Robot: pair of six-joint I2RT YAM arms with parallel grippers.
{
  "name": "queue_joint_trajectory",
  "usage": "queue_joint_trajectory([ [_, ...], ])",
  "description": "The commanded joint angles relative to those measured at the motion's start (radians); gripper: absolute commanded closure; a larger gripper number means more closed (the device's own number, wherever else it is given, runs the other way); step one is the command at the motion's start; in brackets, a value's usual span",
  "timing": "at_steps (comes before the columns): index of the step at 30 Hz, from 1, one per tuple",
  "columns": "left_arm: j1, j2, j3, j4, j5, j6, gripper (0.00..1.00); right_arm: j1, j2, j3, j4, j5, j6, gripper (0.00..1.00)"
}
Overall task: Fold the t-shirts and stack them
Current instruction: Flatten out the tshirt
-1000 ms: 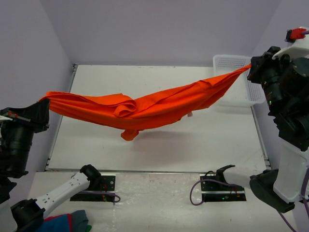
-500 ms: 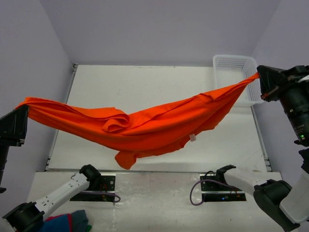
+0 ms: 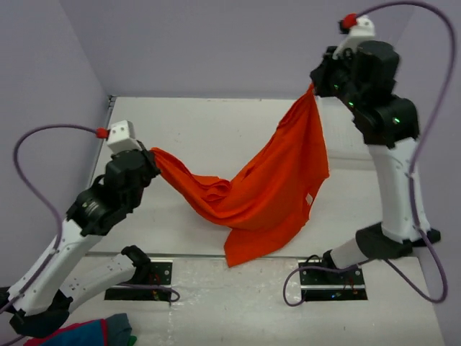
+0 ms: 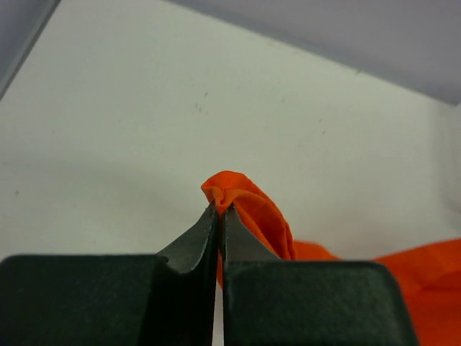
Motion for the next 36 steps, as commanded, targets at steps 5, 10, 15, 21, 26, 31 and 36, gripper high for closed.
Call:
queue_joint_trajectory([
  [5, 0.013, 0.191, -0.208, 0.084, -0.183, -0.257, 1.00, -0.039, 0.420, 0.079, 0.079, -0.073, -0.068, 1.00],
  [10, 0.053, 0.296, -0.281, 0.119, -0.194, -0.283, 1.00, -0.068, 0.668, 0.178, 0.104, -0.145, -0.083, 1.00],
  [15, 0.151, 0.330, -0.308, 0.139, -0.197, -0.305, 1.00, -0.070, 0.713, 0.131, 0.233, -0.197, -0.088, 1.00],
  [21, 0.219, 0.217, -0.285, 0.231, -0.171, -0.185, 1.00, -0.067, 0.741, 0.242, 0.246, -0.239, -0.108, 1.00],
  [26, 0.219, 0.028, -0.223, 0.415, 0.108, 0.049, 1.00, -0.016, 0.435, 0.029, 0.323, -0.156, -0.146, 1.00],
  [31, 0.219, -0.033, 0.045, 0.308, 0.260, 0.122, 1.00, 0.054, 0.186, 0.036, 0.251, -0.055, -0.149, 1.00],
  [36, 0.219, -0.094, 0.198, 0.224, 0.344, 0.166, 1.00, 0.116, -0.034, 0.045, 0.191, -0.041, -0.151, 1.00],
])
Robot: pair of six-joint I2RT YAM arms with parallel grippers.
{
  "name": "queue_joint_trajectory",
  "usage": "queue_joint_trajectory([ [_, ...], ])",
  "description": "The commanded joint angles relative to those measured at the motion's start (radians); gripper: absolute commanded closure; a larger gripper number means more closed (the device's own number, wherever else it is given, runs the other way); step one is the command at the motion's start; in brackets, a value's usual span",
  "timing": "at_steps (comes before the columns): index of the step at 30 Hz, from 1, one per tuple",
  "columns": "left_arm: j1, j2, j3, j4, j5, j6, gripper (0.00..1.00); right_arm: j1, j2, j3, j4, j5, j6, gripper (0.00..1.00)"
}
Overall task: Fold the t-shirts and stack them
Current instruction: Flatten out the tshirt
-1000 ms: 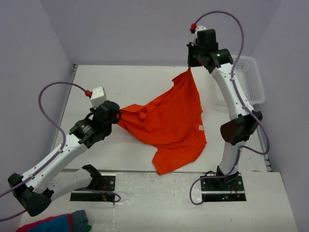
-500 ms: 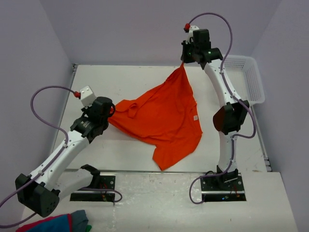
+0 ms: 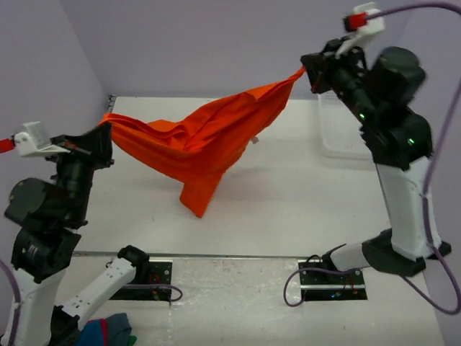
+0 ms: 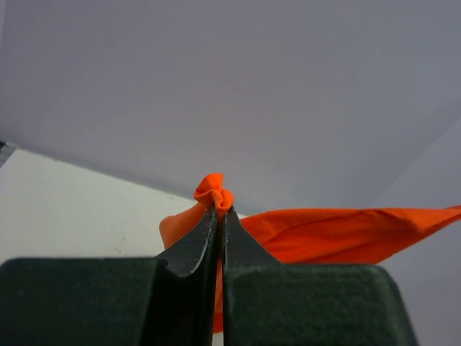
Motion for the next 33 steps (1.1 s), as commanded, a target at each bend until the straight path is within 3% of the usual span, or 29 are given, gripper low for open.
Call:
queue_joint_trajectory([
  [1, 0.007, -0.041, 0.120, -0.040, 0.123, 0.084, 1.00, 0.028, -0.200, 0.030, -0.024, 0.049, -0.021, 1.00],
  [8, 0.007, -0.076, 0.272, -0.053, 0.215, 0.145, 1.00, 0.044, -0.391, 0.047, -0.030, -0.065, 0.025, 1.00],
  [13, 0.007, -0.034, 0.277, -0.050, 0.160, 0.139, 1.00, 0.044, -0.357, 0.058, 0.005, -0.047, -0.012, 1.00],
  [19, 0.007, 0.094, 0.056, 0.028, -0.026, 0.121, 1.00, 0.039, -0.051, 0.121, 0.059, -0.045, -0.084, 1.00],
  [24, 0.008, 0.279, -0.108, 0.168, -0.159, 0.124, 1.00, -0.022, 0.338, 0.344, 0.083, -0.111, -0.105, 1.00],
  [29, 0.044, 0.463, -0.191, 0.276, -0.168, 0.116, 1.00, -0.111, 0.489, 0.247, 0.239, -0.227, -0.084, 1.00],
  [33, 0.134, 0.555, -0.265, 0.343, -0.115, 0.064, 1.00, -0.158, 0.624, 0.245, 0.246, -0.252, -0.093, 1.00],
])
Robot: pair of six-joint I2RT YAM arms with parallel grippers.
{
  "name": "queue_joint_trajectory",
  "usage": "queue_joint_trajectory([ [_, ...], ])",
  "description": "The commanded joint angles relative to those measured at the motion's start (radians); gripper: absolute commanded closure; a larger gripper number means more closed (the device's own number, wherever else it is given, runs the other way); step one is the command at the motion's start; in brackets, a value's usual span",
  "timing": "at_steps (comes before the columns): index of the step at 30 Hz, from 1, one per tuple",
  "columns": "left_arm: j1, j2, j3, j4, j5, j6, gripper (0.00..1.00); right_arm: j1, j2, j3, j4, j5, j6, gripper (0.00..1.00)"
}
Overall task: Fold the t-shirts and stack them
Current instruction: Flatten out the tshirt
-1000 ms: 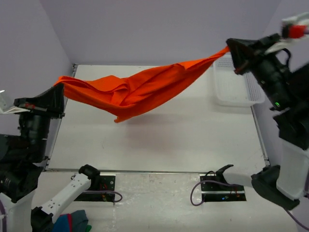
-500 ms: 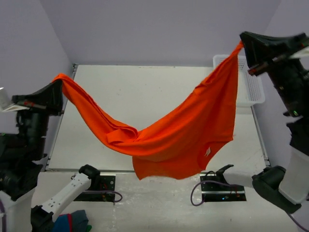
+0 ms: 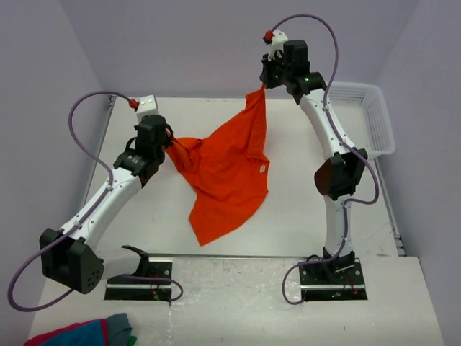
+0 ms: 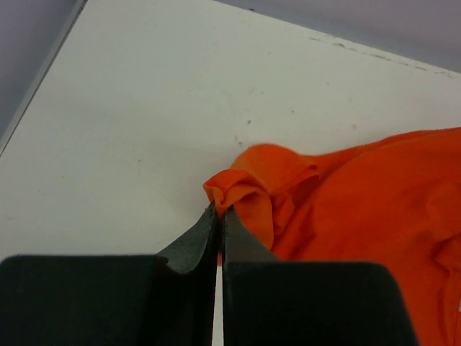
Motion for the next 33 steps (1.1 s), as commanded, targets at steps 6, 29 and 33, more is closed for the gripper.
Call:
queue_joint_trajectory([
  [6, 0.096, 0.075, -0.061, 0.208, -0.036, -0.062, 1.00, -0.064, 0.087, 0.103, 0.137, -0.016, -0.021, 1.00],
  [29, 0.099, -0.142, -0.264, 0.003, -0.075, -0.276, 1.00, 0.486, -0.475, -0.750, -0.139, 0.289, 0.366, 0.25],
  [33, 0.099, -0.191, -0.282, -0.032, -0.086, -0.284, 1.00, 0.553, -0.458, -0.910, -0.084, 0.248, 0.406, 0.43],
])
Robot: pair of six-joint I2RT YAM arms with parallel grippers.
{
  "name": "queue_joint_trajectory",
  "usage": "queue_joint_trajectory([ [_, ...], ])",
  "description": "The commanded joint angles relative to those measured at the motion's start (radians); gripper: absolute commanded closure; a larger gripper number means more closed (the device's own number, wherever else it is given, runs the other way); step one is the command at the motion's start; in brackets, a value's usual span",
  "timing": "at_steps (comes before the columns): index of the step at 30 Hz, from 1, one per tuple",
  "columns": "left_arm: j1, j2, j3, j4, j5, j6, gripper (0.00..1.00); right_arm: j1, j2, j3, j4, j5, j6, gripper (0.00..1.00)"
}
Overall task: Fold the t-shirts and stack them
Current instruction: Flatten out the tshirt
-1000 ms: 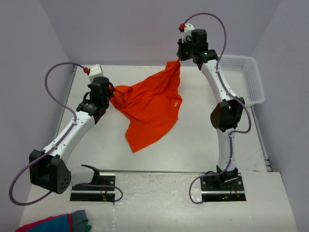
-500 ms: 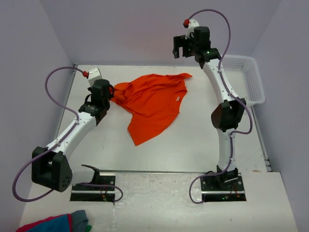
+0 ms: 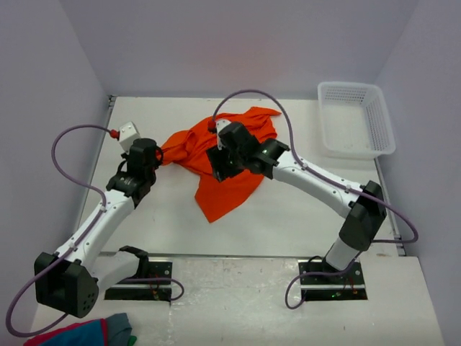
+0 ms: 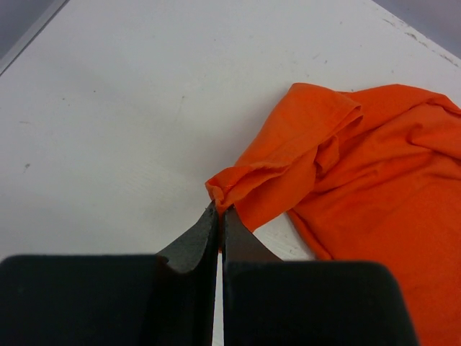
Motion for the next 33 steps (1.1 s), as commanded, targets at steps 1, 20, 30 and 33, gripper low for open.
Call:
queue_joint_trajectory([
  [1, 0.007, -0.048, -0.009, -0.040, -0.041, -0.046, 1.00, 0.001, 0.038, -0.160, 0.046, 0.006, 0.079, 0.53],
  [20, 0.007, -0.041, -0.073, -0.014, 0.036, -0.076, 1.00, 0.204, 0.202, -0.318, 0.134, -0.031, 0.170, 0.35],
  [30, 0.007, -0.042, -0.098, 0.020, 0.059, -0.066, 1.00, 0.205, 0.256, -0.265, 0.117, -0.025, 0.148, 0.37],
  [33, 0.007, -0.042, -0.102, 0.026, 0.059, -0.061, 1.00, 0.210, 0.254, -0.249, 0.106, -0.021, 0.148, 0.37],
])
